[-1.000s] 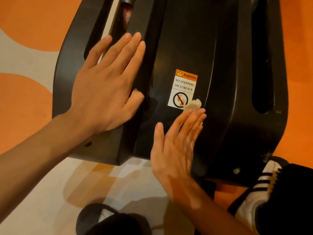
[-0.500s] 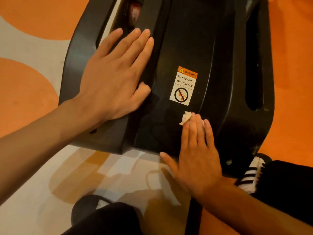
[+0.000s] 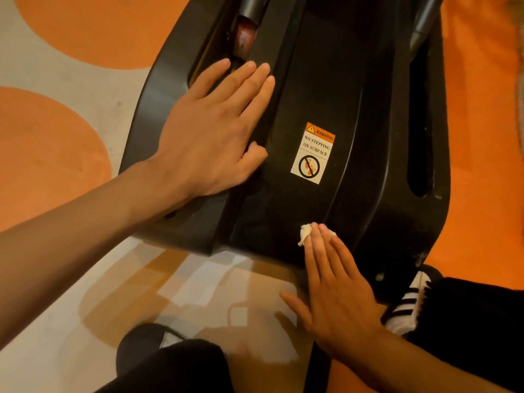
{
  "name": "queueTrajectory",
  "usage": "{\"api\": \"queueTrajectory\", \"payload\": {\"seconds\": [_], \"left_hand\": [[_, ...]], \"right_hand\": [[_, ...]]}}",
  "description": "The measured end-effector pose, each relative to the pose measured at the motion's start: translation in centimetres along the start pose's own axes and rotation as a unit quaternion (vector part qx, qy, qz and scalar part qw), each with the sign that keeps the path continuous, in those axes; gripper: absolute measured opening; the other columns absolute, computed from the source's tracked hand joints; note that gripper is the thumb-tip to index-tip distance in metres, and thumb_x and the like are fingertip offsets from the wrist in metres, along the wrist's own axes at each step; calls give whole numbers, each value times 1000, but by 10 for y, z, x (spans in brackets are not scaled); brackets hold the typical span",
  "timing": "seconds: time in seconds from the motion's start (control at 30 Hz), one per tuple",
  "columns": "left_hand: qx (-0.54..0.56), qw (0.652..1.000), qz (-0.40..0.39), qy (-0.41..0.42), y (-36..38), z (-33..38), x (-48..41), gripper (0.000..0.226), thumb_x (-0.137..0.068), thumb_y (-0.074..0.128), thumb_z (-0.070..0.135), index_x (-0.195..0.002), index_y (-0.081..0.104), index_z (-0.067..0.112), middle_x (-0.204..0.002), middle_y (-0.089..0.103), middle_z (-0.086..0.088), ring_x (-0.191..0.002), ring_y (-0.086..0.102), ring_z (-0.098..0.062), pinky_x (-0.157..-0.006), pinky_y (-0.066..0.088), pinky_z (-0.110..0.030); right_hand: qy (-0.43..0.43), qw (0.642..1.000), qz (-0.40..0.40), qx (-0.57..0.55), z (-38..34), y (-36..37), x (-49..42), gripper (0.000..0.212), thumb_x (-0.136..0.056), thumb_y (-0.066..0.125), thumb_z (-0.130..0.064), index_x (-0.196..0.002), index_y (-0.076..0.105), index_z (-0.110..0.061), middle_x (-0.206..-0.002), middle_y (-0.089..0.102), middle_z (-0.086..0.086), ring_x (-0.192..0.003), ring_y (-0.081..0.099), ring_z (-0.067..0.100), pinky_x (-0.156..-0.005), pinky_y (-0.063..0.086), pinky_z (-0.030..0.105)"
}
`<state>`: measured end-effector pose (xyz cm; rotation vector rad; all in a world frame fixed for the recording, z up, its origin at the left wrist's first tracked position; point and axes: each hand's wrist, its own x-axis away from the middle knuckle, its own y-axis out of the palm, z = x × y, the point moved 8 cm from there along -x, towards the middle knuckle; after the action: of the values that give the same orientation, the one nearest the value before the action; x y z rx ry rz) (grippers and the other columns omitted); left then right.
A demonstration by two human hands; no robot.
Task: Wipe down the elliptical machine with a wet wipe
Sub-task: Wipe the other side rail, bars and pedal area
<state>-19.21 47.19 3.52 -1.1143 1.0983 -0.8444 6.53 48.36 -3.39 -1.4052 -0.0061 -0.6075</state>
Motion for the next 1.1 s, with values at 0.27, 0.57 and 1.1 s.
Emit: {"api": "queueTrajectory", "payload": {"seconds": [0.27, 0.57, 1.1], "left_hand": [[-3, 1000, -13, -5, 2, 0, 0, 79, -95, 29, 43, -163, 25, 3, -170, 23, -16, -159, 20, -27, -130, 7, -44], [-16, 999, -30, 4, 6, 1, 1, 78, -96, 32, 42, -163, 25, 4, -171, 21, -15, -160, 16, -26, -130, 7, -47], [117, 926, -196, -300, -191, 30, 176, 66, -104, 32, 46, -150, 51, 2, -152, 52, -22, -143, 46, -39, -123, 27, -50]], "right_hand": [[26, 982, 97, -163, -81, -14, -70, 73, -104, 23, -45, -162, 11, -3, -171, 6, 17, -159, -2, 31, -129, 6, 48], [-58, 967, 174, -174, -49, -12, -73, 59, -105, 33, -35, -157, 32, -8, -167, 22, 16, -158, 13, 30, -128, 7, 43], [-306, 911, 88, -261, -38, -253, -24, 39, -102, 54, -42, -79, 55, -11, -80, 50, 5, -73, 47, 21, -67, 43, 35]]}}
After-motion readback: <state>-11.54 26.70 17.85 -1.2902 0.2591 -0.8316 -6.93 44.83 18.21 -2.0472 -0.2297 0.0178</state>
